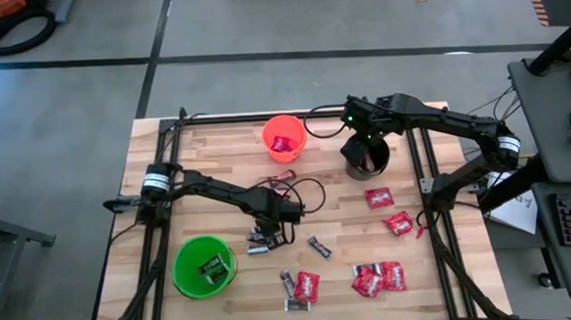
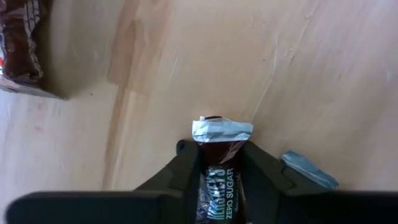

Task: Sort candy
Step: Put the black chocolate into the green bucket

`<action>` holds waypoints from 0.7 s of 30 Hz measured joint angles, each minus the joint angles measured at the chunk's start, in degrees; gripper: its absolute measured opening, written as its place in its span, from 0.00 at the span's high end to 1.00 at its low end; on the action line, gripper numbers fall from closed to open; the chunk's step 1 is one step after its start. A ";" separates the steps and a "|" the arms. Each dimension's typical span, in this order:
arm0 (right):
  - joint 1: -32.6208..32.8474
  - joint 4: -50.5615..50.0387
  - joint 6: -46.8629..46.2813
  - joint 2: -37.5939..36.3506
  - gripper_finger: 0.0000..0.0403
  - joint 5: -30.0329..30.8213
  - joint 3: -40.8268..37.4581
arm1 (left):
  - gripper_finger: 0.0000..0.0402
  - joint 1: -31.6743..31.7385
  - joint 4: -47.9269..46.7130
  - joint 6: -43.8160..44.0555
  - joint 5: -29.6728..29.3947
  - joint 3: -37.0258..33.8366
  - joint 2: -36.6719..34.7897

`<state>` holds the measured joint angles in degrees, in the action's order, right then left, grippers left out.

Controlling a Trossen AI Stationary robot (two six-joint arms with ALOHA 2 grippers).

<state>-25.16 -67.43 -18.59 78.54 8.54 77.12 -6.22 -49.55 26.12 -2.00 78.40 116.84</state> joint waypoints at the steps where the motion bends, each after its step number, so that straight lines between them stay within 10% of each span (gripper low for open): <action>1: 0.01 -0.01 0.02 0.00 0.56 0.01 0.00 | 0.84 0.00 -0.27 -0.41 -0.02 0.26 -0.04; 21: 0.01 0.27 -1.37 0.00 0.56 0.01 0.17 | 0.91 3.53 -1.68 -18.02 -0.51 3.11 -11.89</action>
<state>-25.15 -67.16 -19.96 78.54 8.56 77.29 -2.69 -51.24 8.10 -2.52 81.52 104.95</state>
